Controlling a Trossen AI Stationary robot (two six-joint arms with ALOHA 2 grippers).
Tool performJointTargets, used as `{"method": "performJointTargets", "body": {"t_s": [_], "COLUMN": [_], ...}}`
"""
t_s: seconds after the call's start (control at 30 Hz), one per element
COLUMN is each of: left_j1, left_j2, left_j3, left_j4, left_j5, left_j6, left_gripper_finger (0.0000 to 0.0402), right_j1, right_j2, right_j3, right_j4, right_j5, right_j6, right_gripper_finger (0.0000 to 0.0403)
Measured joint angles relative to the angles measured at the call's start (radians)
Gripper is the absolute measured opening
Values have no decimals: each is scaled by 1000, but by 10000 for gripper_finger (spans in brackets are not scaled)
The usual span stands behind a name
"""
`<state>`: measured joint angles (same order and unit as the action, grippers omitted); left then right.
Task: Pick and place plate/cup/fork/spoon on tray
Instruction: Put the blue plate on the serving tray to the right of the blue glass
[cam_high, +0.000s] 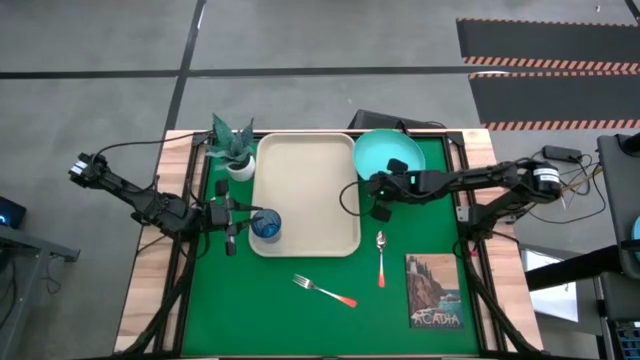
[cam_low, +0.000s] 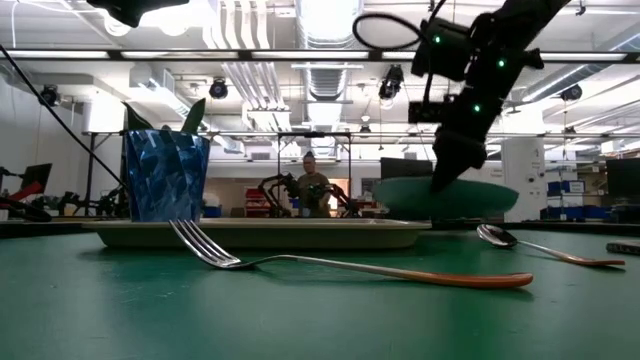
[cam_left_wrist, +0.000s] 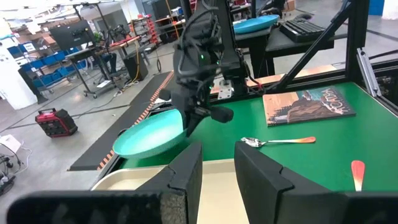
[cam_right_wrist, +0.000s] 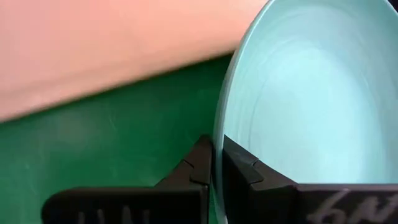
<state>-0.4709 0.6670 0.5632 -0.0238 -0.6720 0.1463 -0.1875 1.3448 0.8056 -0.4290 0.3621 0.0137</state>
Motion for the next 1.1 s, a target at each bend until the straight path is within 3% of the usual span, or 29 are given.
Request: {"method": "performJointTargets", "body": {"t_s": [0.63,0.93,1.1], "left_j1": [0,0,0], "left_j2": [6,-2,-2], "left_j3": [0,0,0], "left_j4": [-2,-1,-1], "left_j5": [-23,-28,-29], "left_j6": [1,2,38], "left_gripper_finger": [80,80,80], "right_j1": [0,0,0], "right_j2": [48,196,314], "right_j3": [185,358,478], "right_j4": [-54,-66,-67], "right_j5": [14,-102,-110], "right_j6": [-77,-167,-262], "right_gripper_finger": [9,9,9]}}
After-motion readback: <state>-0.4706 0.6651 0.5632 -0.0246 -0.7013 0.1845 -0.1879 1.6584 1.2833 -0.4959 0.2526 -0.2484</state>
